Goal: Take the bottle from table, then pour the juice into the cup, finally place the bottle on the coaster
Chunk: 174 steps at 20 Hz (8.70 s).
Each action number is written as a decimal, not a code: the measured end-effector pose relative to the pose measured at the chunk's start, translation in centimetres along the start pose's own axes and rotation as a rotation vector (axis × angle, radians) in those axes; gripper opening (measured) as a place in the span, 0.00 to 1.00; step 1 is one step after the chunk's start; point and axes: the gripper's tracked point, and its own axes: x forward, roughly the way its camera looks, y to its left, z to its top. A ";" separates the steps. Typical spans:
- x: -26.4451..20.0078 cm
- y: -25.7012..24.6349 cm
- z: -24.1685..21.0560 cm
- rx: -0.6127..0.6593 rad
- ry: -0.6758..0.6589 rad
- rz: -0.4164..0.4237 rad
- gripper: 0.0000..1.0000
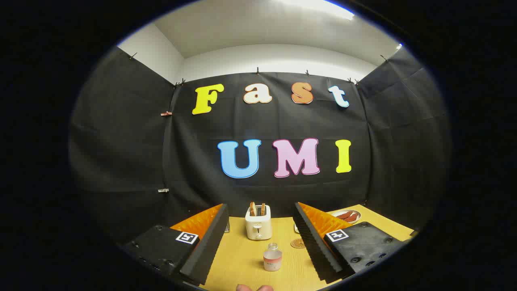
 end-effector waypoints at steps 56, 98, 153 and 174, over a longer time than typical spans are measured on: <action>12.8 -4.3 -33.2 -0.036 0.099 -0.111 0.77; 9.5 -13.0 -28.0 1.205 0.327 -0.276 0.74; 10.2 -17.2 -27.3 1.981 0.185 -0.448 0.74; 12.4 -20.1 -24.6 2.263 -0.170 -0.573 0.74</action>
